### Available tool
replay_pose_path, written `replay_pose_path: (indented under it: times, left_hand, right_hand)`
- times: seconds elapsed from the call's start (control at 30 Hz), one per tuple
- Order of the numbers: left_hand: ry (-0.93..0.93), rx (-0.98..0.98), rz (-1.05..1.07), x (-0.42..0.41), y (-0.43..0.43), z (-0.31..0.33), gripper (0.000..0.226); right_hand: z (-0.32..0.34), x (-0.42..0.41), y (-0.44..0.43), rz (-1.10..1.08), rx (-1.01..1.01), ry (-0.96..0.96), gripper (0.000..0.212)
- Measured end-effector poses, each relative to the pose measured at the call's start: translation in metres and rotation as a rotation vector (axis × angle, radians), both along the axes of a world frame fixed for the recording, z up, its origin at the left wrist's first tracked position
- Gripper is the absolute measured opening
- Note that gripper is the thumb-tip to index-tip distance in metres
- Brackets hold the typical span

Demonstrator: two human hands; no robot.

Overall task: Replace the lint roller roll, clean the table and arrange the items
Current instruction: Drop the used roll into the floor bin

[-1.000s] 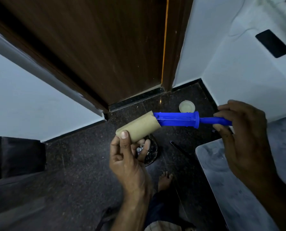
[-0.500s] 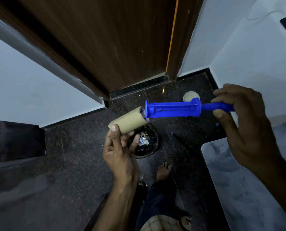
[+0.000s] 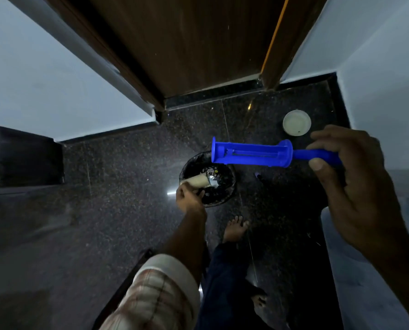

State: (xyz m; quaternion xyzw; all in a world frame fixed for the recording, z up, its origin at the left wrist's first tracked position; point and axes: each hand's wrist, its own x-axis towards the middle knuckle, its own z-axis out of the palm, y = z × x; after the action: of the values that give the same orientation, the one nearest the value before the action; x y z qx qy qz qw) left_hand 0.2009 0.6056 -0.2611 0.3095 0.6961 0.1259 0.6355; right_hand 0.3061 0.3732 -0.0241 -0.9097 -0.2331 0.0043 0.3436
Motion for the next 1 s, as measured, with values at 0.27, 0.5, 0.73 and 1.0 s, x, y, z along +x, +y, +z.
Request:
replay_pose_path:
  times: [0.27, 0.5, 0.73, 1.0]
  left_hand:
    - [0.021, -0.061, -0.133, 0.018, 0.005, -0.065, 0.034]
    - [0.068, 0.013, -0.359, 0.016, 0.011, -0.061, 0.045]
    - [-0.167, 0.064, -0.534, 0.046, 0.0, 0.026, 0.056]
    - [-0.472, 0.413, -0.925, 0.086, -0.053, 0.147, 0.032]
  right_hand:
    - [-0.045, -0.01, -0.006, -0.01, -0.037, 0.033, 0.031]
    - [-0.035, -0.02, -0.018, -0.039, -0.031, 0.062, 0.029]
    - [0.024, -0.03, -0.02, -0.074, 0.001, 0.011, 0.027]
    - [0.111, -0.076, -0.06, -0.27, 0.02, -0.039, 0.023]
